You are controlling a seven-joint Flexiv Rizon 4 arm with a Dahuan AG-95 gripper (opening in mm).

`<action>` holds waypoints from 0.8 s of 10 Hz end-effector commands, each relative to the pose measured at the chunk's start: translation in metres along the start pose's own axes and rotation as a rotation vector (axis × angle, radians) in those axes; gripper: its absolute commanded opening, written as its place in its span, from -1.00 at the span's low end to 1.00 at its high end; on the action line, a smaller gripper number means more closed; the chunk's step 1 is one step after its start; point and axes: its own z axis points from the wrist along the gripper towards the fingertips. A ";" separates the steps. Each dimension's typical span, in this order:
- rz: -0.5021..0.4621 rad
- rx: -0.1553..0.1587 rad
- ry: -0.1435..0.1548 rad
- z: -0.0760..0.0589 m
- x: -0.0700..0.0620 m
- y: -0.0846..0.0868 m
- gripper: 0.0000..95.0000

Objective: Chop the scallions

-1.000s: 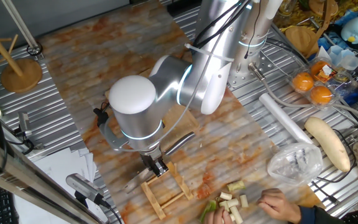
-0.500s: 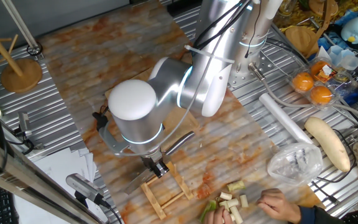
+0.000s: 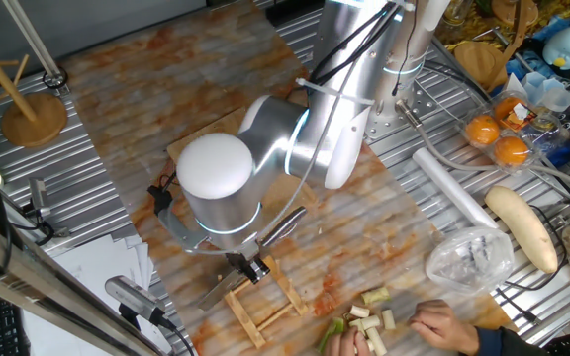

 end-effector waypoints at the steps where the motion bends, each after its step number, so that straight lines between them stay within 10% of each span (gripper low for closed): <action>1: 0.015 0.001 0.002 0.002 -0.001 0.003 -1.00; 8: 0.028 -0.001 -0.017 0.013 -0.002 0.004 -1.00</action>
